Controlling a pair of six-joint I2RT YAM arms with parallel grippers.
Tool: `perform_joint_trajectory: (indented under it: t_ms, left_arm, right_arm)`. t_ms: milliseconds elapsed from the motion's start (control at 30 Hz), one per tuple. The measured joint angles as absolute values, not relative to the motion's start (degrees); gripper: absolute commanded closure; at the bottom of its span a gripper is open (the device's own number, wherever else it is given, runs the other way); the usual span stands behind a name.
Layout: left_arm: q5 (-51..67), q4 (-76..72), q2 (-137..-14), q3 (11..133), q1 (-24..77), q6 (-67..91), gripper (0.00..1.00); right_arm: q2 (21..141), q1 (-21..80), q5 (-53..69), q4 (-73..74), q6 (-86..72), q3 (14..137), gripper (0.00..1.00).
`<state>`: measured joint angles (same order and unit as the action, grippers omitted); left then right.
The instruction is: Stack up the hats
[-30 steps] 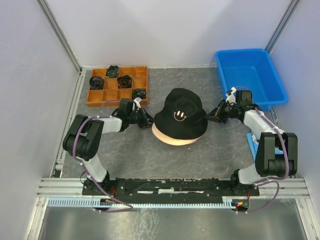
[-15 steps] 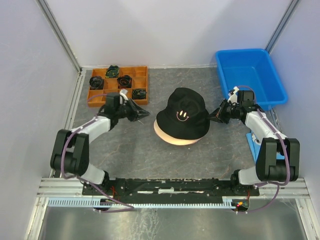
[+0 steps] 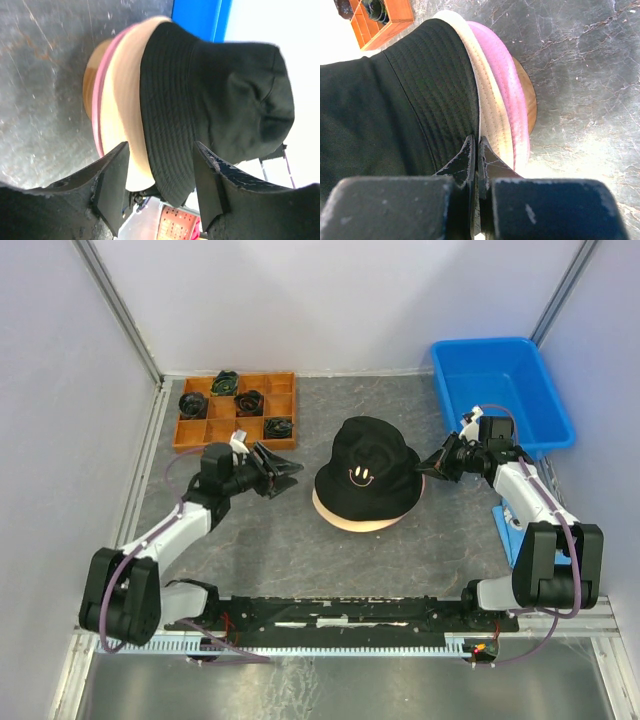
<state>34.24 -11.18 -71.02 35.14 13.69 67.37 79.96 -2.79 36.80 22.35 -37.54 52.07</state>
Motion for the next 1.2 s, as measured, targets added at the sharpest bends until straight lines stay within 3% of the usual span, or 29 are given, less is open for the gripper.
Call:
perform_joint_trajectory:
  t_ms: [367, 767, 1200]
  left_arm:
    - [17.7, -15.0, -59.9, 25.8, 30.2, 79.8, 0.39]
    - [5.1, -20.3, -60.4, 24.1, 37.2, 85.1, 0.41]
    - [0.8, -21.3, -60.9, 22.3, 40.4, 86.3, 0.40]
  right_arm:
    - [79.2, -2.8, 36.8, 22.3, -38.7, 52.1, 1.00]
    - [78.2, -2.8, 36.8, 22.3, -39.0, 52.1, 1.00]
    - [78.0, -2.8, 36.8, 22.3, -39.4, 52.1, 1.00]
